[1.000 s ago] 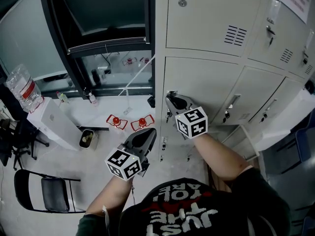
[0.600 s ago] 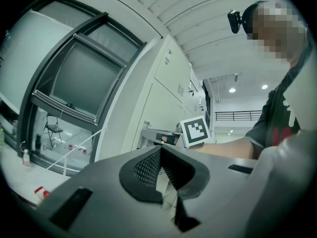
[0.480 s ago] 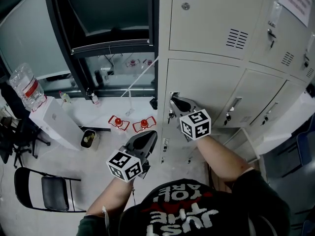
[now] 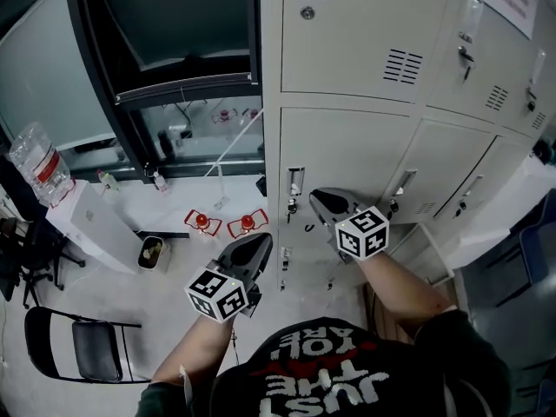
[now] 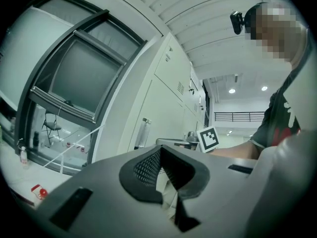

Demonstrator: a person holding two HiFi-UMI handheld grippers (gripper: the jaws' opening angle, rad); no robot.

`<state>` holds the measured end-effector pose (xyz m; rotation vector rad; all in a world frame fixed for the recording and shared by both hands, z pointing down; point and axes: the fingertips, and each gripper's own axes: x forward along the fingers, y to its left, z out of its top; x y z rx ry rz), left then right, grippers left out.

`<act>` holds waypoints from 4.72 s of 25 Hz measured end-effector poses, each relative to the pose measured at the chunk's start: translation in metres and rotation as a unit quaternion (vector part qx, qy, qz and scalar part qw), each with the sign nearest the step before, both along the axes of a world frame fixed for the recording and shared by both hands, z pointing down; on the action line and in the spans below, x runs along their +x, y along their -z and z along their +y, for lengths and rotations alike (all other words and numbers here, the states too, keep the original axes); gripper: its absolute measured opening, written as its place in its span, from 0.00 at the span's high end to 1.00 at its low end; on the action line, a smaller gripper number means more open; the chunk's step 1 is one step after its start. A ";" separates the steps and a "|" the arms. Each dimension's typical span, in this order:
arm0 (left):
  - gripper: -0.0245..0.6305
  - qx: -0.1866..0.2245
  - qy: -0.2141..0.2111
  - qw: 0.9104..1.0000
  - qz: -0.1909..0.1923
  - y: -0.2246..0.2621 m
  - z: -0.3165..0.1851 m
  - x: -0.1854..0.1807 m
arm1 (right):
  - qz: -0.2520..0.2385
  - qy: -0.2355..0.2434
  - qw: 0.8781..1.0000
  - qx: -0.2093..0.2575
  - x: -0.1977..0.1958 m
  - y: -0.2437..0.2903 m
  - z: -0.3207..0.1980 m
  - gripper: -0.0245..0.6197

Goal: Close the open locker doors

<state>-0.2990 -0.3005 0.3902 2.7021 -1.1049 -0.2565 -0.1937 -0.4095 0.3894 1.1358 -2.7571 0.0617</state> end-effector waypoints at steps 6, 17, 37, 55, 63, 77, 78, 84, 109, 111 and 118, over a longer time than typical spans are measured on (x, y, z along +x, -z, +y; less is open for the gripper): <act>0.95 0.003 -0.005 1.000 0.001 0.001 -0.004 0.008 | -0.036 0.033 0.999 -0.005 0.029 0.005 0.037 0.88; 0.95 0.004 -0.009 1.000 -0.002 -0.008 0.000 0.011 | -0.072 0.043 0.996 -0.018 0.072 -0.022 0.093 0.88; 0.95 -0.028 -0.075 0.997 -0.025 -0.047 0.031 0.149 | -0.058 0.025 0.997 -0.042 0.198 -0.061 0.137 0.88; 0.95 -0.065 -0.054 0.993 -0.078 -0.141 0.088 0.463 | -0.037 0.048 0.995 -0.076 0.556 -0.154 0.191 0.88; 0.95 -0.121 -0.065 0.983 -0.119 -0.212 0.093 0.518 | 0.015 0.116 0.983 -0.143 0.610 -0.264 0.190 0.76; 0.95 -0.171 -0.102 0.968 -0.153 -0.310 0.100 0.557 | 0.190 0.265 0.935 -0.143 0.573 -0.407 0.201 0.71; 0.95 -0.173 -0.106 0.967 -0.154 -0.315 0.101 0.559 | 0.199 0.271 0.932 -0.138 0.571 -0.412 0.201 0.70; 0.95 -0.183 -0.125 0.962 -0.158 -0.340 0.107 0.567 | 0.231 0.304 0.918 -0.109 0.557 -0.423 0.202 0.69; 0.95 -0.188 -0.094 0.967 -0.145 -0.352 0.117 0.474 | 0.251 0.380 0.889 -0.050 0.424 -0.417 0.214 0.70; 0.95 -0.187 -0.092 0.967 -0.144 -0.352 0.117 0.466 | 0.254 0.380 0.888 -0.049 0.415 -0.417 0.211 0.72; 0.95 -0.185 -0.079 0.970 -0.139 -0.351 0.115 0.432 | 0.261 0.370 0.890 -0.045 0.383 -0.416 0.195 0.80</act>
